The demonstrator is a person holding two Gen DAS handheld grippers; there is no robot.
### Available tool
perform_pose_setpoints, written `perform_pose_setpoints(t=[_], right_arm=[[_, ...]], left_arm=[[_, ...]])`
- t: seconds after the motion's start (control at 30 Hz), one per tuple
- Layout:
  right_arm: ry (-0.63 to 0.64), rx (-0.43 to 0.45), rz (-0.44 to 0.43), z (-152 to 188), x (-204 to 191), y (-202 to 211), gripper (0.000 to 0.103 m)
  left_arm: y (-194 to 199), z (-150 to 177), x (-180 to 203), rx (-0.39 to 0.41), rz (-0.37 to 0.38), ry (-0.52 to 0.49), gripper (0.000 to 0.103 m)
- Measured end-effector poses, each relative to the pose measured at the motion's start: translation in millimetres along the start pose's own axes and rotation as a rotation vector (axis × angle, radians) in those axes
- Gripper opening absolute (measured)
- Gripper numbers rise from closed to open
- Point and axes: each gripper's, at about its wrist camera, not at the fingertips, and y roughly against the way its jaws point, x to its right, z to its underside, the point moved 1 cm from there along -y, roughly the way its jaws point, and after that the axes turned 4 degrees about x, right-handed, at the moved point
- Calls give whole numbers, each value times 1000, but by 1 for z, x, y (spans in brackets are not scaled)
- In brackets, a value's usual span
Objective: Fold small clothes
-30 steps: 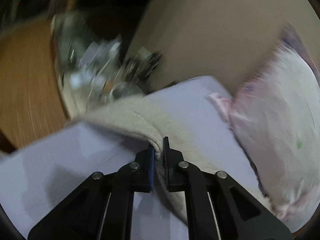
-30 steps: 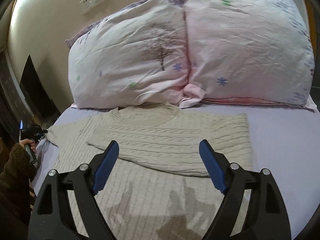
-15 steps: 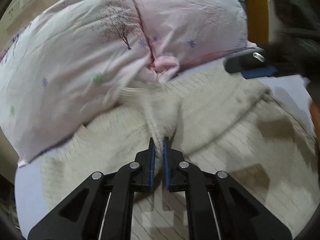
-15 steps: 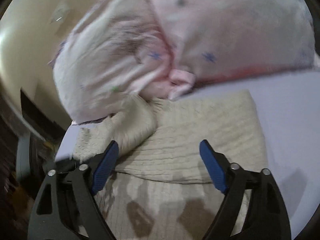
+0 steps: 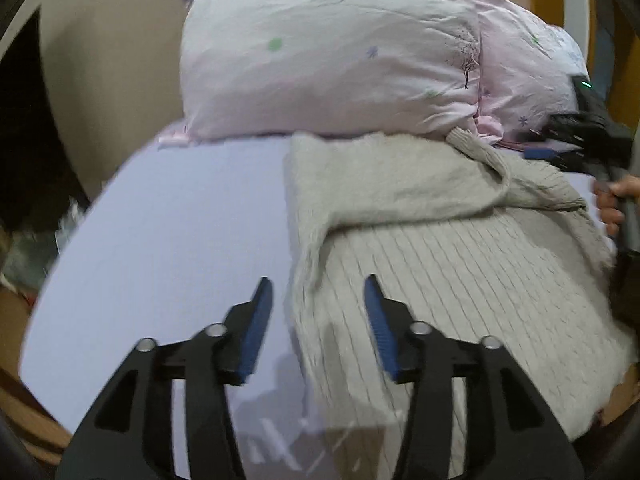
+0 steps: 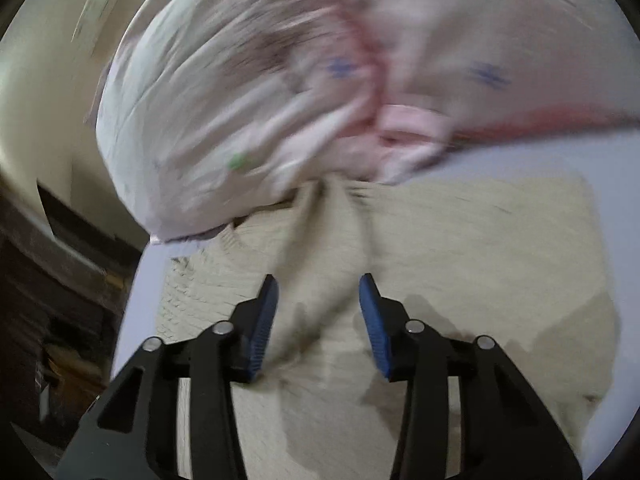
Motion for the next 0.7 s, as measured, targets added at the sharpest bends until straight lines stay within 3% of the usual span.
perform_pose_setpoints(t=[0.03, 0.1, 0.17, 0.23, 0.33, 0.43, 0.5, 0.53, 0.57, 0.7], right_arm=[[20, -13, 20, -2, -10, -12, 58], [50, -52, 93, -5, -24, -45, 57], [38, -37, 124, -8, -18, -56, 7], [-27, 53, 106, -8, -4, -37, 6], [-118, 234, 83, 6, 26, 31, 6], [-224, 304, 137, 42, 63, 87, 11], [-288, 284, 178, 73, 88, 116, 28], [-310, 273, 183, 85, 97, 127, 46], [-327, 266, 197, 102, 105, 141, 56], [-320, 213, 230, 150, 124, 175, 57]], left_arm=[[2, 4, -2, -8, 9, 13, 54], [0, 11, 0, -29, 20, 25, 57], [-2, 16, 2, -46, 42, 38, 58], [1, 23, -2, -54, 73, 60, 61], [4, 31, -9, -49, 94, 82, 63], [1, 40, -16, -59, 128, 115, 63], [1, 47, -20, -62, 163, 142, 63], [2, 48, -20, -53, 175, 147, 63], [3, 49, -21, -52, 190, 154, 63], [14, 61, -22, -43, 313, 199, 63]])
